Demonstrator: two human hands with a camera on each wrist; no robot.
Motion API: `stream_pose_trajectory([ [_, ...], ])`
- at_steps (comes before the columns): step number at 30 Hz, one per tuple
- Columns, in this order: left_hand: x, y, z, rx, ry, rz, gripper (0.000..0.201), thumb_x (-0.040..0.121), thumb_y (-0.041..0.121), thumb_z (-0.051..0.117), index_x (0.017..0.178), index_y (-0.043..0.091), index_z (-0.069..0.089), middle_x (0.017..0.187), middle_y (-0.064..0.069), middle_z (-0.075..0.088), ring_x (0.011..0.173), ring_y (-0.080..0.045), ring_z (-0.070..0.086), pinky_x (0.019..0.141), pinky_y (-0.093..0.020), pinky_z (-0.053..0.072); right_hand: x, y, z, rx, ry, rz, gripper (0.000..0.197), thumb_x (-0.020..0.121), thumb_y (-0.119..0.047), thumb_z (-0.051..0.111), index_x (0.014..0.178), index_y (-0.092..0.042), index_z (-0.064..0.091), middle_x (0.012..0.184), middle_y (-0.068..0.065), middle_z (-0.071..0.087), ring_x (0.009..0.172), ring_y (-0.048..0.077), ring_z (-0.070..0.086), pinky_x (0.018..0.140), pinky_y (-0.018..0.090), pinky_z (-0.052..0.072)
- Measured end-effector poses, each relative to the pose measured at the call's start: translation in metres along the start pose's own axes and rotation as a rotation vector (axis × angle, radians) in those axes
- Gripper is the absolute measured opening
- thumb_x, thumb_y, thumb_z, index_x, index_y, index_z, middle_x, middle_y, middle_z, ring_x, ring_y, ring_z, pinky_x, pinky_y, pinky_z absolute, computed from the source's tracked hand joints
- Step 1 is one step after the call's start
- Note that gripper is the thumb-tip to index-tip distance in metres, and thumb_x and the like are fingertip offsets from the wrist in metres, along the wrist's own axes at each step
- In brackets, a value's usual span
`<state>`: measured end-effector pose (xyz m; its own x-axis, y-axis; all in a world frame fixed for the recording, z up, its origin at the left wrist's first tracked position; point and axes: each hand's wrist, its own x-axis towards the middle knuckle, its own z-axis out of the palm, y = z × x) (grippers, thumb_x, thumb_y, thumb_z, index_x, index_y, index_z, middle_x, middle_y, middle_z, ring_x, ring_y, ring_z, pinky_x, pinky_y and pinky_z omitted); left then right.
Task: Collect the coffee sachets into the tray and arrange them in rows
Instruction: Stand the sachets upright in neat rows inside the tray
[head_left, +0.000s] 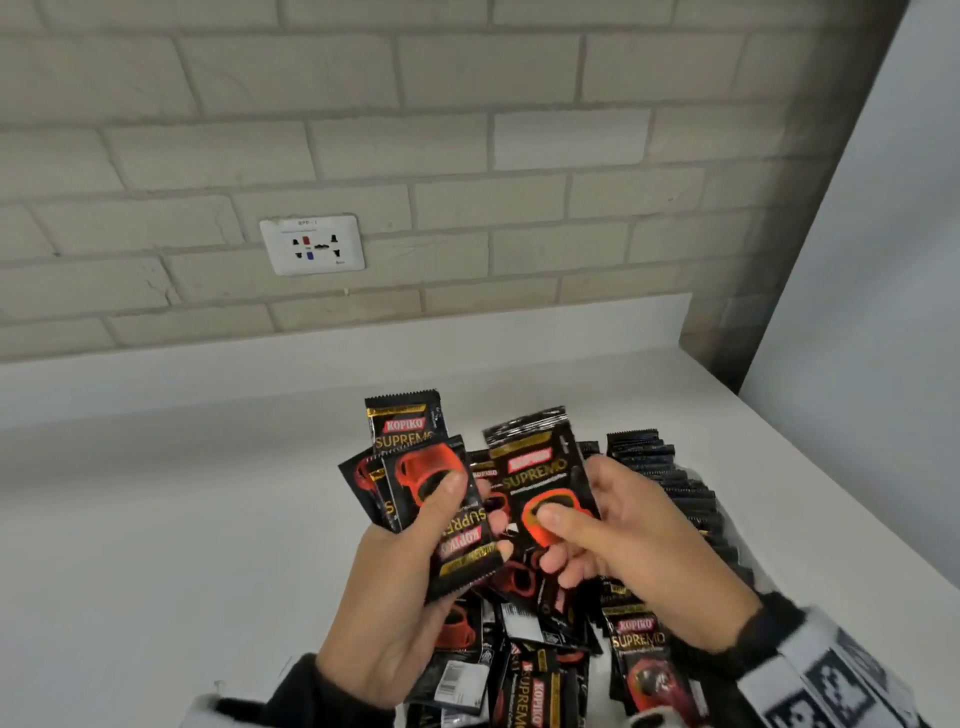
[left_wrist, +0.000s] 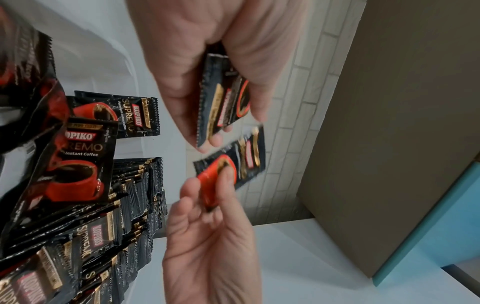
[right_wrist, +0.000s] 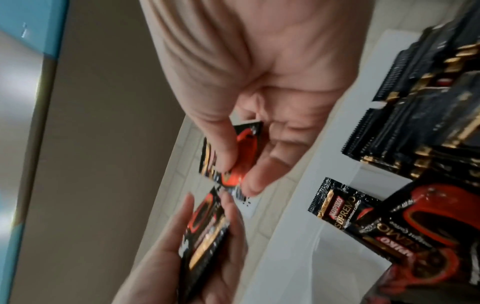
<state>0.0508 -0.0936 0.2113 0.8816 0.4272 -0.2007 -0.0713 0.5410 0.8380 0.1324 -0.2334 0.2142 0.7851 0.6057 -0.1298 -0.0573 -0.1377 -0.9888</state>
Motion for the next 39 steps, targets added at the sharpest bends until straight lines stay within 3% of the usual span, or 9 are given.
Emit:
stream_pose_trajectory([
  [4, 0.001, 0.004, 0.006, -0.182, 0.071, -0.064, 0.028, 0.088, 0.021, 0.050, 0.104, 0.001, 0.060, 0.086, -0.018, 0.072, 0.064, -0.028, 0.070, 0.060, -0.044, 0.057, -0.013, 0.005, -0.013, 0.312, 0.127, -0.028, 0.043, 0.061, -0.019, 0.072, 0.102, -0.016, 0.059, 0.084, 0.003, 0.072, 0.071, 0.015, 0.067, 0.064, 0.028, 0.048],
  [7, 0.003, 0.002, 0.014, -0.156, 0.123, -0.017, 0.017, 0.091, 0.016, 0.049, 0.101, 0.009, 0.061, 0.082, -0.011, 0.074, 0.065, -0.021, 0.071, 0.057, -0.038, 0.058, -0.020, 0.014, -0.007, 0.261, 0.043, 0.000, 0.088, 0.028, -0.033, 0.091, 0.108, -0.020, 0.058, 0.089, 0.006, 0.072, 0.074, 0.015, 0.068, 0.060, 0.028, 0.046],
  [11, 0.002, -0.005, 0.028, -0.160, 0.101, 0.040, 0.014, 0.086, 0.011, 0.054, 0.097, 0.013, 0.063, 0.079, -0.005, 0.074, 0.068, -0.014, 0.071, 0.067, -0.035, 0.050, -0.026, 0.020, 0.010, 0.447, -0.022, 0.079, 0.057, 0.056, 0.000, 0.075, 0.109, -0.014, 0.057, 0.085, 0.012, 0.071, 0.066, 0.020, 0.066, 0.050, 0.025, 0.046],
  [17, -0.002, -0.019, 0.037, -0.120, 0.086, 0.023, 0.015, 0.076, 0.001, 0.060, 0.089, 0.007, 0.065, 0.074, -0.010, 0.071, 0.062, -0.016, 0.069, 0.056, -0.030, 0.055, -0.020, 0.030, 0.024, 0.637, 0.172, 0.085, 0.032, 0.065, -0.017, 0.067, 0.095, -0.006, 0.064, 0.072, 0.007, 0.066, 0.056, 0.015, 0.054, 0.047, 0.024, 0.043],
  [23, -0.001, -0.018, 0.014, 0.011, 0.060, -0.007, 0.024, 0.070, 0.025, 0.061, 0.087, 0.009, 0.068, 0.078, -0.009, 0.073, 0.070, -0.017, 0.070, 0.069, -0.034, 0.054, -0.020, 0.024, -0.015, 0.070, 0.256, -0.130, 0.015, 0.088, -0.014, 0.057, 0.097, -0.023, 0.064, 0.092, -0.005, 0.072, 0.086, 0.011, 0.067, 0.069, 0.026, 0.053],
  [27, -0.001, -0.010, 0.004, 0.135, 0.013, -0.073, 0.032, 0.071, 0.037, 0.058, 0.087, 0.010, 0.064, 0.063, -0.002, 0.072, 0.070, -0.020, 0.067, 0.068, -0.032, 0.051, -0.028, 0.004, -0.037, -0.349, -0.089, -0.053, 0.012, 0.090, -0.014, 0.055, 0.089, -0.025, 0.057, 0.076, -0.007, 0.067, 0.070, 0.010, 0.067, 0.062, 0.021, 0.052],
  [30, 0.000, -0.009, 0.001, 0.311, -0.128, -0.126, 0.032, 0.067, 0.033, 0.062, 0.090, 0.011, 0.067, 0.077, -0.005, 0.073, 0.064, -0.011, 0.069, 0.057, -0.025, 0.052, -0.027, -0.005, -0.043, -0.600, -0.221, -0.025, 0.008, 0.089, -0.017, 0.057, 0.093, -0.024, 0.055, 0.076, -0.009, 0.063, 0.067, 0.010, 0.063, 0.062, 0.022, 0.050],
  [34, 0.002, -0.018, 0.002, 0.417, -0.152, -0.148, 0.034, 0.075, 0.003, 0.068, 0.107, 0.010, 0.060, 0.087, -0.006, 0.074, 0.068, -0.013, 0.071, 0.045, -0.017, 0.049, -0.019, -0.012, -0.042, -0.559, -0.163, -0.100, 0.014, 0.088, -0.016, 0.058, 0.093, -0.029, 0.055, 0.075, -0.012, 0.064, 0.063, 0.006, 0.060, 0.058, 0.016, 0.046],
  [39, 0.005, -0.027, 0.003, 0.418, -0.053, -0.024, 0.033, 0.073, 0.000, 0.070, 0.105, 0.005, 0.063, 0.086, -0.008, 0.074, 0.075, -0.021, 0.072, 0.055, -0.024, 0.052, -0.010, -0.005, -0.029, -0.412, 0.052, -0.200, 0.015, 0.088, -0.017, 0.057, 0.095, -0.030, 0.054, 0.076, -0.007, 0.065, 0.059, 0.003, 0.060, 0.057, 0.019, 0.050],
])
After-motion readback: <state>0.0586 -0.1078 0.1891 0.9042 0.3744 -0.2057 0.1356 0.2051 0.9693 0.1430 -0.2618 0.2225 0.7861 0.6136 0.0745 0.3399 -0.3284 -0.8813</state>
